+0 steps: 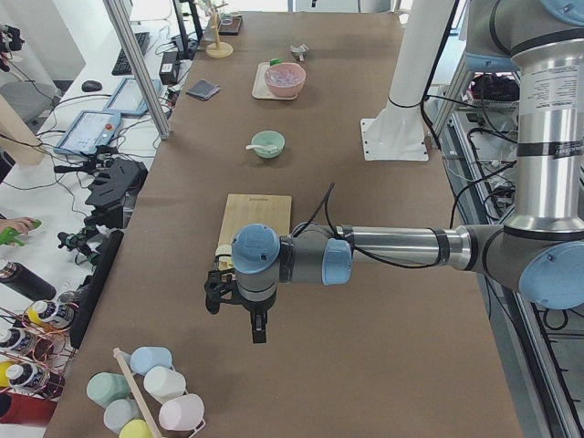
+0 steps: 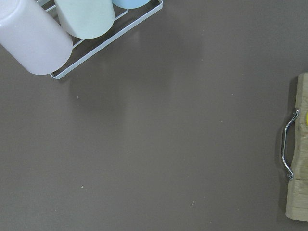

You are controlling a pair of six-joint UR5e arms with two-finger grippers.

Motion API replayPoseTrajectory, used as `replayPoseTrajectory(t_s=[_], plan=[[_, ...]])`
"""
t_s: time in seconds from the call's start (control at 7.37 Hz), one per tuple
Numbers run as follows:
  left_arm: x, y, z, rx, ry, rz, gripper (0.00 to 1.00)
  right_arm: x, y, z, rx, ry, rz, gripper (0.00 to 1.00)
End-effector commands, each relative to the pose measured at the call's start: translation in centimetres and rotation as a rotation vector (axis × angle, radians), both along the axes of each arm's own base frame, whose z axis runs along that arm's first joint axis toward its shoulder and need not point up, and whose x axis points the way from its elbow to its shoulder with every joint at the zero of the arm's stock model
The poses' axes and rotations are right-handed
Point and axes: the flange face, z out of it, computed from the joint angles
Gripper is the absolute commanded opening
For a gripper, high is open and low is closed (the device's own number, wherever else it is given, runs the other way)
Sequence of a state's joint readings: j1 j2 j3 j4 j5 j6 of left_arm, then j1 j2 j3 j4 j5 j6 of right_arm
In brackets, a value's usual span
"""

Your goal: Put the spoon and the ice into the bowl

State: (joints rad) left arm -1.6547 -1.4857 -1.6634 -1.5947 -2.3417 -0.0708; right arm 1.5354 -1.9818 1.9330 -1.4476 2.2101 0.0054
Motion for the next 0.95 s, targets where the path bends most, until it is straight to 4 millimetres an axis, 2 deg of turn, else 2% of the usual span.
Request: replayPoseTrajectory(t_s=[0.0,0.14,0.27,0.41,0.54,0.81], plan=[[0.2,2.0,1.5,0.019,-0.007,0.001,0.99,0.1,-1.4,1.3,-0.022,0.019,-0.004,1.00],[0.2,2.9,2.1,0.041,-0.010,0.001,0.99,-1.3,-5.3,0.2,-0.027,0.000,-0.036,1.00],[0.3,3.6,2.6,0.055,-0.013,0.001,0.99,-2.0,-8.9,-2.3,-0.037,-0.003,-0.045,1.00],[0.3,3.7,2.6,0.052,-0.013,0.001,0.99,-2.4,-11.5,-4.6,-0.035,-0.022,-0.047,1.00],[0.3,3.7,2.7,0.051,-0.013,0.000,0.99,-2.7,-12.9,-6.2,-0.011,-0.054,-0.049,1.00],[0.3,3.7,2.6,0.051,-0.013,0.000,0.99,-3.1,-14.6,-7.6,-0.031,-0.060,-0.053,1.00]])
